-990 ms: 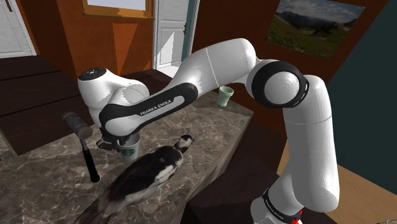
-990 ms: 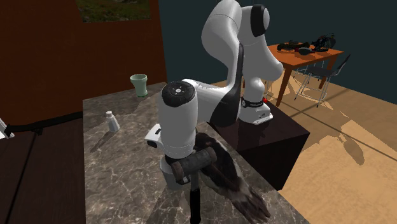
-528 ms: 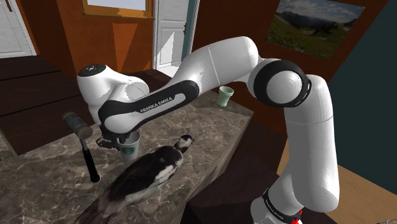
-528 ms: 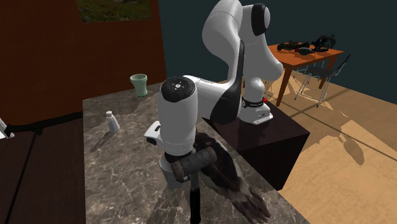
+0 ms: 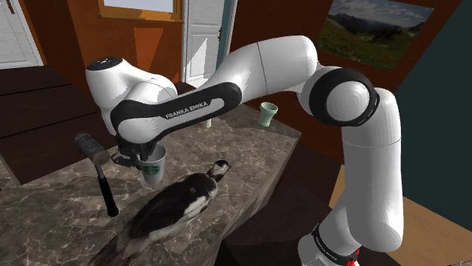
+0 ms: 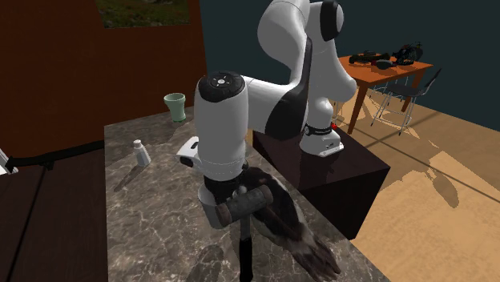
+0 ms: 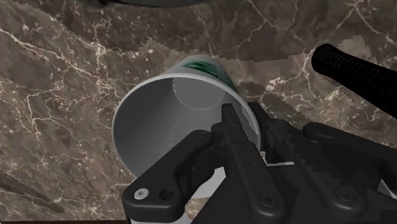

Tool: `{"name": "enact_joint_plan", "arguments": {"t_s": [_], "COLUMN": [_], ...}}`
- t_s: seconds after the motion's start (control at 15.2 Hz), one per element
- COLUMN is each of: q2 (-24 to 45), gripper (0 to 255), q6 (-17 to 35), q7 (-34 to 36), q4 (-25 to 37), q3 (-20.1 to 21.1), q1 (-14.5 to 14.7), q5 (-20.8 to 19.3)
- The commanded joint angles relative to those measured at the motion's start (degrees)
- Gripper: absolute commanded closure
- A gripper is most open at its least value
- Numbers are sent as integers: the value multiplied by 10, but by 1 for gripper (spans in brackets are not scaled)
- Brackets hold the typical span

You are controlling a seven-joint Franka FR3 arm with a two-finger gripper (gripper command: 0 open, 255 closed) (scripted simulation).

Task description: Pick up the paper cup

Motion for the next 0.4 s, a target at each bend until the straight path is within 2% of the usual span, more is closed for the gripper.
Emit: {"name": "enact_joint_plan", "arguments": {"t_s": [0.0,0.33], "q2": [-7,-15], "gripper": [255,255], "q6": [-11,-30], "q7": [-3,-9], "q4": [4,17], "q3": [2,5], "q1": [-1,-1], "q5": [4,9]}}
